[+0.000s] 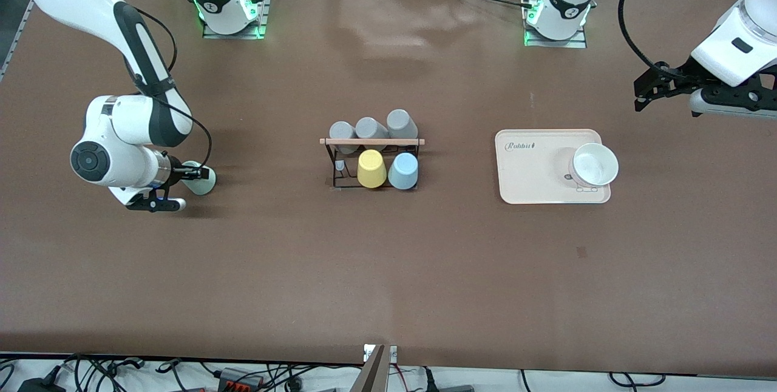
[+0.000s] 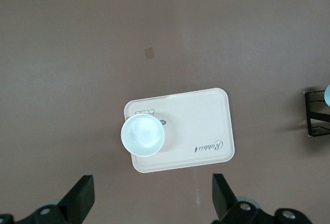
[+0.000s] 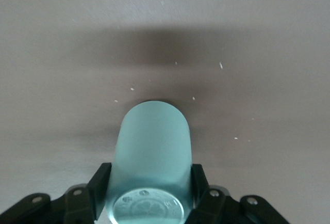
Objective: Hang scattered cups on rack with three cups
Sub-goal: 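Grasp the teal cup with the right gripper while the left gripper retracts, then carry the teal cup with the right gripper to the rack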
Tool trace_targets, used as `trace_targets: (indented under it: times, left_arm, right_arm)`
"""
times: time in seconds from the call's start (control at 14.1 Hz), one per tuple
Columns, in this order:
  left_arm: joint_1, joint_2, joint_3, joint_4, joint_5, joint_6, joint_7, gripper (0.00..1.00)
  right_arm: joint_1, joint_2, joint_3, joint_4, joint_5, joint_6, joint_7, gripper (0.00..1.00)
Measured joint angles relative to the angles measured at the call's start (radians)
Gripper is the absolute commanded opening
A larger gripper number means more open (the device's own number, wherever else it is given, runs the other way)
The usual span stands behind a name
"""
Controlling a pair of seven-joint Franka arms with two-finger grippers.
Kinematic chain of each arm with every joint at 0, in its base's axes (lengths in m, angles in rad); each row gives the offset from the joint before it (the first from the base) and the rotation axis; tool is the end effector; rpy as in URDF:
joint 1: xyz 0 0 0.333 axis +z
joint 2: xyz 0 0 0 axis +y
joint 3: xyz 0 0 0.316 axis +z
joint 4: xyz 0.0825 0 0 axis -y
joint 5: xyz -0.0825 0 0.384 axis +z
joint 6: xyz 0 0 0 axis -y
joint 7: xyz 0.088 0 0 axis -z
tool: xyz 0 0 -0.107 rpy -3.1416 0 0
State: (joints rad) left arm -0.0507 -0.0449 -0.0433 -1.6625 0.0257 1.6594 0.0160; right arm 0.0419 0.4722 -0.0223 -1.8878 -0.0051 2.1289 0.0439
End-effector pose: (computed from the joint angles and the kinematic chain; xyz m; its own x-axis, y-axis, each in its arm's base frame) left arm 0.5458 -0.0494 0.6136 0.9929 -0.1120 0.0413 -0.1109 -0.9934 -0.0283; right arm 0.6073 0.0122 0.2382 0.9734 -0.0221 -0.2281 -0.0171 -0.9996 0.0238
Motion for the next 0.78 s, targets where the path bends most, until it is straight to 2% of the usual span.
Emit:
trace_targets:
  times: [0.36,0.5,0.78]
  left_arm:
    - [0.000,0.000,0.002,0.003,0.000,0.001,0.000,1.00]
    - [0.000,0.000,0.003,0.003,0.000,0.001,0.000,1.00]
    - [0.000,0.000,0.003,0.003,0.000,0.001,0.000,1.00]
  right_arm:
    - [0.084,-0.027,0.018,0.324,0.008,-0.348,0.000,0.23]
    - [0.119,-0.026,0.020,0.390,0.026,-0.384,0.000,0.23]
    - [0.243,-0.016,0.023,0.439,0.032,-0.392,0.035,0.23]
